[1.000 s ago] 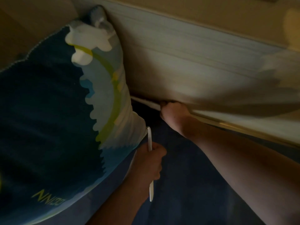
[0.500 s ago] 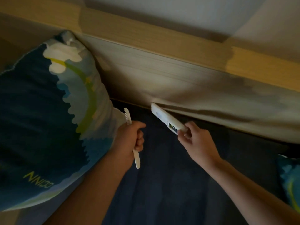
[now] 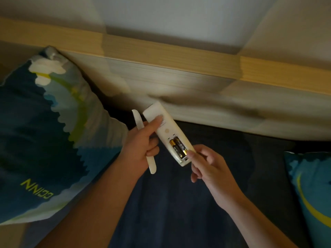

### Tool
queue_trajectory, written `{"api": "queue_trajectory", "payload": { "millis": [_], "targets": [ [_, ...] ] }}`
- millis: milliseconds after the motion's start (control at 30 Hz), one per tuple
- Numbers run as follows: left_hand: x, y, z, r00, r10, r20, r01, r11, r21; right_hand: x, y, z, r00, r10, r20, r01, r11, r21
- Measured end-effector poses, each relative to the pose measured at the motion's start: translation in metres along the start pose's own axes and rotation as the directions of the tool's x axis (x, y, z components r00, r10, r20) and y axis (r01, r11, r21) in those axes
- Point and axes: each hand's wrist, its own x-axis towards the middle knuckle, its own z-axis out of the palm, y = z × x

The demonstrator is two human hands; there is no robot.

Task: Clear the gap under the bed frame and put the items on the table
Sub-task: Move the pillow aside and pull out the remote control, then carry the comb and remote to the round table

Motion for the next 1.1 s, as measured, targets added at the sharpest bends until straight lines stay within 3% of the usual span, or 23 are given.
{"api": "queue_trajectory", "payload": {
  "millis": [67, 200, 367, 467, 667, 767, 900, 1100],
  "targets": [
    [-0.004, -0.004, 0.006, 0.999, 0.01, 0.044, -0.01, 1.0, -0.001, -0.004, -0.003, -0.004, 0.998, 0.034, 0.058, -0.035, 0.999, 0.021],
    [-0.017, -0.013, 0.023, 0.985, 0.003, 0.175, -0.012, 0.998, 0.054, -0.005, -0.017, -0.01, 0.956, 0.15, 0.253, -0.234, 0.908, 0.347],
    [-0.037, -0.013, 0.049, 0.946, -0.013, 0.325, -0.072, 0.966, 0.249, -0.007, -0.043, -0.027, 0.922, 0.222, 0.317, -0.311, 0.911, 0.269],
    [-0.052, -0.009, 0.071, 0.928, -0.053, 0.368, -0.084, 0.935, 0.346, -0.02, -0.055, -0.045, 0.925, 0.207, 0.319, -0.27, 0.948, 0.167],
    [-0.084, -0.013, 0.117, 0.94, -0.032, 0.34, -0.134, 0.882, 0.453, -0.06, -0.073, -0.085, 0.9, 0.209, 0.383, -0.328, 0.902, 0.28],
    [-0.107, -0.002, 0.138, 0.964, -0.013, 0.267, -0.089, 0.927, 0.364, -0.088, -0.093, -0.099, 0.919, 0.182, 0.349, -0.3, 0.898, 0.321],
    [-0.125, 0.005, 0.15, 0.989, 0.016, 0.15, -0.063, 0.948, 0.311, -0.111, -0.109, -0.102, 0.972, 0.129, 0.197, -0.188, 0.929, 0.317],
    [-0.164, -0.005, 0.162, 0.987, 0.011, 0.161, -0.061, 0.948, 0.313, -0.148, -0.108, -0.106, 0.996, 0.076, -0.04, -0.05, 0.891, 0.452]
  ]
}}
